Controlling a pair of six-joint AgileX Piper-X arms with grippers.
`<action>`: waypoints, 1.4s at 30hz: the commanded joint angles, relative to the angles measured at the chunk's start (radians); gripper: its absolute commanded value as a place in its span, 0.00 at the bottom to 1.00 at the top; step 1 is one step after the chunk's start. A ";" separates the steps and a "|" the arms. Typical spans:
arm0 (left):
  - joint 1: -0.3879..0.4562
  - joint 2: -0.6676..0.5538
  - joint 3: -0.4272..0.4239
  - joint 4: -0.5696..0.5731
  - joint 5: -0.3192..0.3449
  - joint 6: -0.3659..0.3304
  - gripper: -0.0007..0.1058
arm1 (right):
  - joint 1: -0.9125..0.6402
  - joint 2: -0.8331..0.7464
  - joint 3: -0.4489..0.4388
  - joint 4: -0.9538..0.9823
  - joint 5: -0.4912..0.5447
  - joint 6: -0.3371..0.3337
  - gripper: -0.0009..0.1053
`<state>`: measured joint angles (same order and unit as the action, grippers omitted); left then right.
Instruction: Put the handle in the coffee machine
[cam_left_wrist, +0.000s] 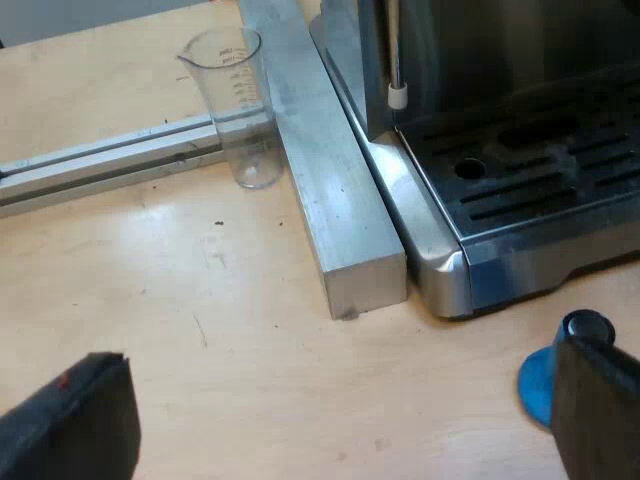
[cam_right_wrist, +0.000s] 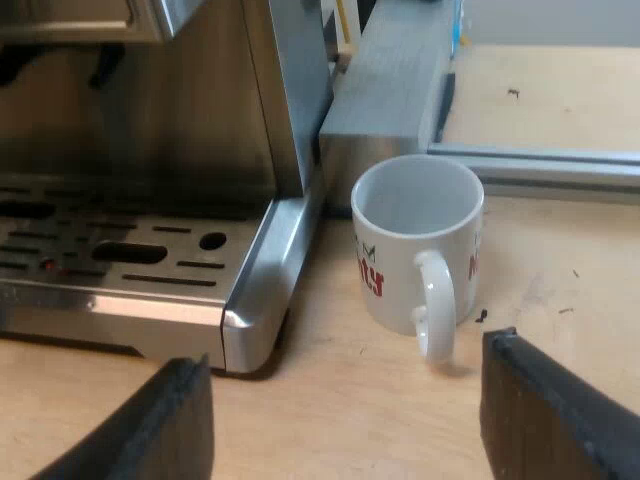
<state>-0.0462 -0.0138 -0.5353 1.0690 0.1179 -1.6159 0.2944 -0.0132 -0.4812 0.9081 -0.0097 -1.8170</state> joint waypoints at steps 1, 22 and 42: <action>0.003 -0.138 0.009 -0.029 -0.011 -0.011 0.80 | -0.004 -0.038 0.011 -0.007 -0.003 -0.001 0.57; 0.003 -0.138 0.009 -0.029 -0.011 -0.011 0.80 | -0.013 -0.038 0.020 -0.007 -0.003 -0.001 0.57; 0.003 -0.138 0.009 -0.029 -0.011 -0.011 0.80 | -0.163 -0.038 0.020 -0.007 -0.003 -0.001 0.57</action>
<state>-0.0462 -0.0138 -0.5264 1.0472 0.1179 -1.6159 0.1369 -0.0132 -0.4597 0.9102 -0.0097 -1.8170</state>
